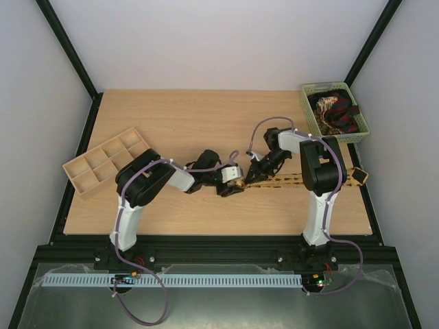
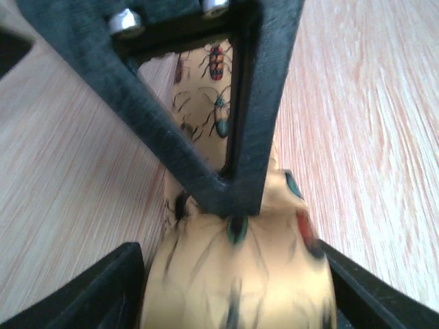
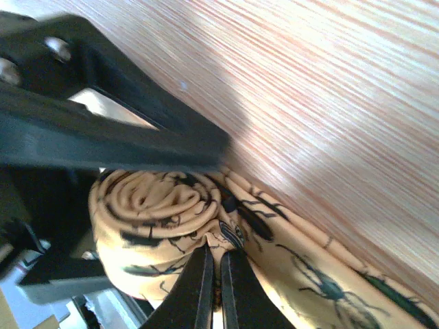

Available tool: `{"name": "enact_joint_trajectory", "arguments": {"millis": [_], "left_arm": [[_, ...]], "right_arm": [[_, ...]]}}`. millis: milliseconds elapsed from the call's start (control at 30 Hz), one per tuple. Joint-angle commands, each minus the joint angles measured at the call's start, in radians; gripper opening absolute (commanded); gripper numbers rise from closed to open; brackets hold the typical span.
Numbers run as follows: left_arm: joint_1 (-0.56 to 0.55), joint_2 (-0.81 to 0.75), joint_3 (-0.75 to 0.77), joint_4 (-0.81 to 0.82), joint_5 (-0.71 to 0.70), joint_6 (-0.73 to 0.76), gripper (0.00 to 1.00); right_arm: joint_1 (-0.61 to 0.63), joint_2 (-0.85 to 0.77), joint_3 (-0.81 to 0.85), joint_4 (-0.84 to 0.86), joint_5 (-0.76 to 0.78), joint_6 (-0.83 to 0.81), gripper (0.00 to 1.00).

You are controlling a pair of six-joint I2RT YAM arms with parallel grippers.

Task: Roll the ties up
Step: Roll the tie at the center of the board.

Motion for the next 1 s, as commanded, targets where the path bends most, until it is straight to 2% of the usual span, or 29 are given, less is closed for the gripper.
{"name": "enact_joint_trajectory", "arguments": {"millis": [0, 100, 267, 467, 833, 967], "left_arm": [[0.043, -0.043, -0.079, -0.068, 0.066, -0.064, 0.71], [0.059, -0.084, -0.117, -0.006, 0.105, -0.093, 0.73], [0.061, -0.087, -0.160, 0.091, 0.126, -0.133, 0.71], [0.034, -0.049, -0.111, 0.146, 0.090, -0.144, 0.72], [-0.036, 0.089, 0.048, 0.010, 0.023, -0.056, 0.80], [-0.036, 0.106, 0.056, -0.072, 0.000, -0.026, 0.74]], "right_arm": [[0.001, 0.034, -0.067, 0.032, 0.126, 0.008, 0.01], [0.001, 0.041, -0.099, 0.065, 0.167, 0.016, 0.01], [0.001, 0.043, -0.117, 0.092, 0.192, 0.019, 0.01], [0.001, 0.044, -0.103, 0.090, 0.187, 0.014, 0.01], [0.002, 0.020, -0.097, 0.082, 0.151, 0.009, 0.01], [0.004, -0.017, -0.087, 0.071, 0.073, 0.017, 0.01]]}}
